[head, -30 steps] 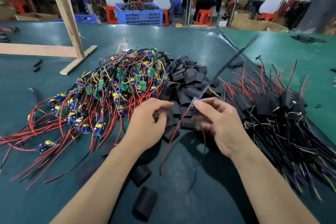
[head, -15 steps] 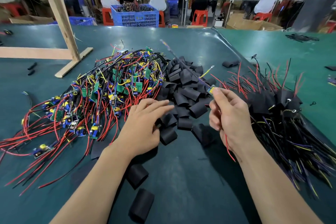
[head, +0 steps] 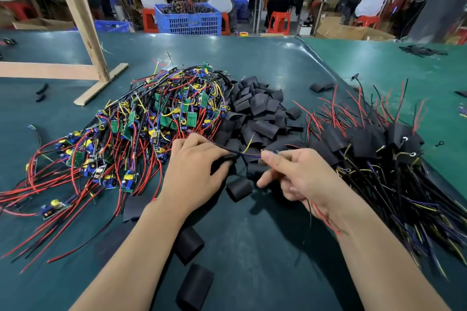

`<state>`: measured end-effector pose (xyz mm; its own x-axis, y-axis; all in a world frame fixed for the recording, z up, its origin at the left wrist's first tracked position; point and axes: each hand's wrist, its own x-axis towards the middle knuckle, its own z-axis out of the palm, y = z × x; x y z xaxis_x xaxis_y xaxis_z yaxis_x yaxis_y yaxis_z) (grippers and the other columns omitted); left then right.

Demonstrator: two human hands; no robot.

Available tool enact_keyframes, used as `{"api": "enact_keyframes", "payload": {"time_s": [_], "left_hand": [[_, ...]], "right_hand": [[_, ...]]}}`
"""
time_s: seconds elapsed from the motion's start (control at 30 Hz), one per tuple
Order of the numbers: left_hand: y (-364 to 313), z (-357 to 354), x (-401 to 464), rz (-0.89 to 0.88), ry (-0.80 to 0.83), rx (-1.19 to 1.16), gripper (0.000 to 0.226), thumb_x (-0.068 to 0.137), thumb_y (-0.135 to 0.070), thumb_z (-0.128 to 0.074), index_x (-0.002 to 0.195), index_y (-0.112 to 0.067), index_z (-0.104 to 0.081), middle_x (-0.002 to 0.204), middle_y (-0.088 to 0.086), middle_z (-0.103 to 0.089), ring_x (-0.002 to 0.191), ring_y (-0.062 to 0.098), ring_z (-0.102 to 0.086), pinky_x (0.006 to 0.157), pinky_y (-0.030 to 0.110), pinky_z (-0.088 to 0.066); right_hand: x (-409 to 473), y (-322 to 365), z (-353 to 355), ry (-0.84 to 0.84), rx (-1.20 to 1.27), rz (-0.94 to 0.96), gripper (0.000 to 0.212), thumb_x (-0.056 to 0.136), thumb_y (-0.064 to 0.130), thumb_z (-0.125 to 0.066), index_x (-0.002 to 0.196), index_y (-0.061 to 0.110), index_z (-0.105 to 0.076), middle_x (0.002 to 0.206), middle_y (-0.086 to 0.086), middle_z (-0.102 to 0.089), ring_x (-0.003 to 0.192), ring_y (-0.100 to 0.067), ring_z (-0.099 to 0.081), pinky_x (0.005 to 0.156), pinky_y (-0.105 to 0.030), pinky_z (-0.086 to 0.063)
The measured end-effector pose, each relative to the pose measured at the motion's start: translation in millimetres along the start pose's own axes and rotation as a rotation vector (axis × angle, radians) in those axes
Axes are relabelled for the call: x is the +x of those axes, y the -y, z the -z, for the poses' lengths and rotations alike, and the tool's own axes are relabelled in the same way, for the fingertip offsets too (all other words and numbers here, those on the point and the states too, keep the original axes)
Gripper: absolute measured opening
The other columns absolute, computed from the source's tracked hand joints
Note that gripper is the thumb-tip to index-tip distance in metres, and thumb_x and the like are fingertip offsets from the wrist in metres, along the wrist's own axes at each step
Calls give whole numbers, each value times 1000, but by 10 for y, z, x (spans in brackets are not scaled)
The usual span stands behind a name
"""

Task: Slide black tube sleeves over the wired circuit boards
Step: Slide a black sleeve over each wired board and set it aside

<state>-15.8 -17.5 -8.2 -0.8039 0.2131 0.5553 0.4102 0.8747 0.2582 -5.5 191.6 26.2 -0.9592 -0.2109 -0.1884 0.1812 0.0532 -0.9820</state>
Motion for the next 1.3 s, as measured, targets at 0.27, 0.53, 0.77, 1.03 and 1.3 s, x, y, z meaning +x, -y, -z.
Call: {"api": "enact_keyframes", "payload": {"time_s": [0.27,0.53,0.77,1.03,1.3], "left_hand": [[-49,65,-43,147,10,-248,30,84,-18,-69,87,-30,-41,88,-9,-61,71,6,-48,68,26,-35],[-91,34,-105,95,-120,-392,35,79,-15,-81,74,-15,-46,93,-2,-61,103,2,-55,84,10,-38],[-191,26,-119,-2,-128,-515,35,75,-33,-79,68,-11,-54,104,-5,-65,106,0,-60,86,15,-44],[-164,10,-125,1,-145,-648,31,72,-2,-83,74,-15,-55,115,-7,-69,112,3,-63,95,28,-51],[-239,72,-103,87,-137,-695,29,68,-34,-81,74,-31,-53,115,-11,-70,109,5,-65,90,42,-54]], "right_hand": [[-25,27,-10,-109,-140,155,29,93,34,-63,77,12,-75,51,3,-45,45,-10,-29,37,-16,-20],[-69,148,16,49,509,340,37,93,45,-45,116,26,-67,62,-3,-52,34,-6,-26,40,-14,-18],[-18,94,-8,-37,519,447,37,92,23,-54,129,23,-56,66,-6,-63,47,-11,-46,45,-20,-37],[14,75,20,-252,343,670,35,104,7,-41,134,25,-46,82,-10,-74,59,-17,-56,58,-25,-48],[14,59,-27,-330,265,745,35,100,12,-44,129,32,-49,83,-9,-73,61,-20,-58,61,-27,-51]]}}
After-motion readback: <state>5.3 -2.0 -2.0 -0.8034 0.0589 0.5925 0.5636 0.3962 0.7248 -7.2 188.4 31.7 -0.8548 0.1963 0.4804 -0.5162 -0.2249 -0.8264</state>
